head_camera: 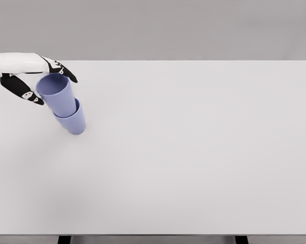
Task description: Place the right cup on the left cup with left arm
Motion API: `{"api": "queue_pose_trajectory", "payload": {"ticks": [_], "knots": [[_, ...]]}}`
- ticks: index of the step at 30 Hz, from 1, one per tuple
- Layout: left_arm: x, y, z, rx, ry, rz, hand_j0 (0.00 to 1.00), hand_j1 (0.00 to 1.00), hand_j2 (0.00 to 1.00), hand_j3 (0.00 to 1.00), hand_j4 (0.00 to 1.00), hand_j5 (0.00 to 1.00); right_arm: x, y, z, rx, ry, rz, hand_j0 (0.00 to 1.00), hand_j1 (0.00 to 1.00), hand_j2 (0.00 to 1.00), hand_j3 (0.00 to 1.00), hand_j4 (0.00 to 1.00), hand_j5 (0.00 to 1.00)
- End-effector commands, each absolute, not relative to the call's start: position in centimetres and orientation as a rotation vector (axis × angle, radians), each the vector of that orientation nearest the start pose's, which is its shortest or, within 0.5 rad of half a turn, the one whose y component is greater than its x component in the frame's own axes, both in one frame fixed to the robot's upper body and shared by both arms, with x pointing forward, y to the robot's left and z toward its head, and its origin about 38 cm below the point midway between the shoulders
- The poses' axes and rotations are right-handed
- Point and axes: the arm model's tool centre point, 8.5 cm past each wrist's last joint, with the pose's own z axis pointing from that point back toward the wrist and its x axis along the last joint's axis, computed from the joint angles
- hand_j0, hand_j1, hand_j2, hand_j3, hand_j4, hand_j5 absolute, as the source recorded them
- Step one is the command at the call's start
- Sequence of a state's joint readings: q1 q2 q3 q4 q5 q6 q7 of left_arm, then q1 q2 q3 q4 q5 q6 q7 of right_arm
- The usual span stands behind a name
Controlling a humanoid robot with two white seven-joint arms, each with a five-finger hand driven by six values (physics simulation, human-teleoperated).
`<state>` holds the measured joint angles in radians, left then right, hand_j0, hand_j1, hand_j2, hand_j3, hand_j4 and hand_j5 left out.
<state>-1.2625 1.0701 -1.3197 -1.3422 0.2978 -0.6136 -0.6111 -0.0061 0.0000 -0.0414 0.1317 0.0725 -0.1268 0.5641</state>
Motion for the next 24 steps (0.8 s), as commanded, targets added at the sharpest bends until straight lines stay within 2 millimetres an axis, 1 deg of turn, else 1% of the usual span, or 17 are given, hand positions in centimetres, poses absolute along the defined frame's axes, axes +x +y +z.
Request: {"api": "queue_pose_trajectory", "payload": {"ticks": [1, 7, 9, 10, 11, 12, 13, 14, 15, 16, 18, 19, 20, 21, 23, 24], "knots": [[44.7, 34.9, 31.1, 0.114, -1.376, -1.947, 0.92, 0.92, 0.92, 0.92, 0.92, 0.92, -3.0, -22.3, -24.8, 0.487, 0.009, 0.031, 1.00, 1.00, 1.00, 1.00, 1.00, 1.00], [44.8, 34.7, 31.2, 0.111, -1.380, -1.950, 0.93, 0.93, 0.93, 0.93, 0.93, 0.93, -3.0, -22.3, -24.8, 0.487, 0.009, 0.031, 1.00, 1.00, 1.00, 1.00, 1.00, 1.00], [44.5, 34.1, 31.8, 0.102, -1.410, -1.956, 1.00, 1.00, 1.00, 1.00, 1.00, 1.00, -3.0, -22.3, -24.8, 0.487, 0.009, 0.031, 1.00, 1.00, 1.00, 1.00, 1.00, 1.00], [43.9, 33.2, 32.5, 0.072, -1.450, -1.963, 1.00, 1.00, 1.00, 1.00, 1.00, 1.00, -3.0, -22.3, -24.8, 0.487, 0.009, 0.031, 1.00, 1.00, 1.00, 1.00, 1.00, 1.00], [42.1, 32.6, 33.8, 0.006, -1.511, -1.946, 1.00, 1.00, 1.00, 1.00, 1.00, 1.00, -3.0, -22.3, -24.8, 0.487, 0.009, 0.031, 1.00, 1.00, 1.00, 1.00, 1.00, 1.00], [40.1, 30.9, 34.4, -0.086, -1.564, -1.963, 1.00, 1.00, 1.00, 1.00, 1.00, 1.00, -3.0, -22.3, -24.8, 0.487, 0.009, 0.031, 1.00, 1.00, 1.00, 1.00, 1.00, 1.00], [39.2, 30.3, 34.8, -0.123, -1.589, -1.965, 1.00, 1.00, 1.00, 1.00, 1.00, 1.00, -3.0, -22.3, -24.8, 0.487, 0.009, 0.031, 1.00, 1.00, 1.00, 1.00, 1.00, 1.00], [38.2, 30.6, 36.4, -0.120, -1.634, -1.950, 1.00, 1.00, 1.00, 1.00, 1.00, 1.00, -3.0, -22.3, -24.8, 0.487, 0.009, 0.031, 1.00, 1.00, 1.00, 1.00, 1.00, 1.00], [37.3, 30.0, 37.4, -0.134, -1.673, -1.962, 1.00, 1.00, 1.00, 1.00, 1.00, 1.00, -3.0, -22.3, -24.8, 0.487, 0.009, 0.031, 1.00, 1.00, 1.00, 1.00, 1.00, 1.00], [36.7, 29.3, 38.0, -0.172, -1.706, -1.959, 1.00, 1.00, 1.00, 1.00, 1.00, 1.00, -3.0, -22.3, -24.8, 0.487, 0.009, 0.031, 1.00, 1.00, 1.00, 1.00, 1.00, 1.00], [36.8, 28.4, 38.1, -0.208, -1.731, -1.958, 1.00, 1.00, 1.00, 1.00, 1.00, 1.00, -3.0, -22.3, -24.8, 0.487, 0.009, 0.031, 1.00, 1.00, 1.00, 1.00, 1.00, 1.00], [36.9, 27.4, 38.1, -0.239, -1.751, -1.966, 1.00, 1.00, 1.00, 1.00, 1.00, 1.00, -3.0, -22.3, -24.8, 0.487, 0.009, 0.031, 1.00, 1.00, 1.00, 1.00, 1.00, 1.00], [37.2, 25.7, 37.8, -0.291, -1.772, -1.982, 1.00, 1.00, 1.00, 1.00, 1.00, 1.00, -3.0, -22.3, -24.8, 0.487, 0.009, 0.031, 1.00, 1.00, 1.00, 1.00, 1.00, 1.00], [37.3, 24.6, 37.5, -0.330, -1.784, -1.990, 1.00, 1.00, 1.00, 1.00, 1.00, 1.00, -3.0, -22.3, -24.8, 0.487, 0.009, 0.031, 1.00, 1.00, 1.00, 1.00, 1.00, 1.00], [37.4, 23.3, 37.1, -0.381, -1.796, -1.991, 1.00, 1.00, 1.00, 1.00, 1.00, 1.00, -3.0, -22.3, -24.8, 0.487, 0.009, 0.031, 1.00, 1.00, 1.00, 1.00, 1.00, 1.00], [37.4, 23.2, 37.0, -0.390, -1.797, -1.990, 1.00, 1.00, 1.00, 1.00, 1.00, 1.00, -3.0, -22.3, -24.8, 0.487, 0.009, 0.031, 1.00, 1.00, 1.00, 1.00, 1.00, 1.00]]}}
